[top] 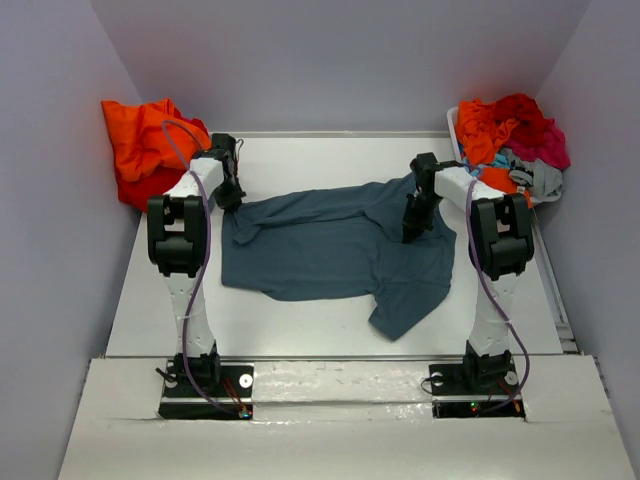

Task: Fold and stack the t-shirts
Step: Fold the tshirt

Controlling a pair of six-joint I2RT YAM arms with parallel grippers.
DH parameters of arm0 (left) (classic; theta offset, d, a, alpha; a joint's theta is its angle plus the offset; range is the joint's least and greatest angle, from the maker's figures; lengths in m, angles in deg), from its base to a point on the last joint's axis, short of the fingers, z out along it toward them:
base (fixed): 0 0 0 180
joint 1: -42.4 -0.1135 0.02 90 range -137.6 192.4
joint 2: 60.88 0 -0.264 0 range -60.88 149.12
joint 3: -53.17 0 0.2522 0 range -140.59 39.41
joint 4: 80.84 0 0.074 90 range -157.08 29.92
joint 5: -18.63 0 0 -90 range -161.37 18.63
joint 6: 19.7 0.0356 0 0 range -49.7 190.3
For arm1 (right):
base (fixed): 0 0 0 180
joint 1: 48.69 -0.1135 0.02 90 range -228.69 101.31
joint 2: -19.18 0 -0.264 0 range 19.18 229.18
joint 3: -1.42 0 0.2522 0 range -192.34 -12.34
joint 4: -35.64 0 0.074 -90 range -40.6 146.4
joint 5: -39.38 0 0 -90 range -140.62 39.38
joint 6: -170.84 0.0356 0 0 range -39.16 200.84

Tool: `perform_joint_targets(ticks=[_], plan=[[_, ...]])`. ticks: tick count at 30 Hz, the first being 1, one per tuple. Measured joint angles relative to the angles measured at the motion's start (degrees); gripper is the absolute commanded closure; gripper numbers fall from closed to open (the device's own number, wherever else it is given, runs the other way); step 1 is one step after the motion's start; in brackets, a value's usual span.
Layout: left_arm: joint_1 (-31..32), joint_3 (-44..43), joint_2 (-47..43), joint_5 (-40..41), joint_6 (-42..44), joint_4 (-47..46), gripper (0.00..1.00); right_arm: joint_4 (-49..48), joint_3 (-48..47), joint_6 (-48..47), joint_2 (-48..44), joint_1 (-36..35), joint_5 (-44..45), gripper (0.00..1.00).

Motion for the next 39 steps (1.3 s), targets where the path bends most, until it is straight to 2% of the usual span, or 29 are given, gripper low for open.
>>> perform_joint_targets(ticks=[13,25,29,32,33,35,36,39], plan=[[-1.1,-0.6,0.0,2.6,-1.8,1.0,0.94,-0.3,0.3,0.0,0.0,0.0,-0.5,0.9],[-1.6,-15.1,6.0,2.6,-1.8,5.0,0.94,-2.0,3.4,0.2,-1.9,0.0,-0.7,0.89],[-2.0,-17.0,7.1,2.5,-1.7,6.0,0.94,-2.7,4.9,0.3,-2.8,0.0,-0.9,0.89],[-2.4,-16.9,7.3,2.4,-1.7,6.8,0.91,-3.2,5.7,0.3,-3.3,0.0,-1.0,0.89],[-2.5,-16.8,7.3,2.3,-1.7,6.8,0.89,-3.3,5.8,0.3,-3.4,0.0,-1.0,0.89],[-2.8,-15.4,7.2,2.0,-1.6,5.9,0.72,-3.3,5.8,0.3,-3.4,0.0,-1.1,0.89],[-2.9,-14.3,7.2,1.8,-1.3,5.4,0.51,-3.3,5.8,0.3,-3.4,0.0,-1.1,0.89],[-3.1,-10.8,7.2,1.5,-0.8,4.3,0.27,-3.2,5.4,0.2,-3.1,0.0,-1.2,0.89]])
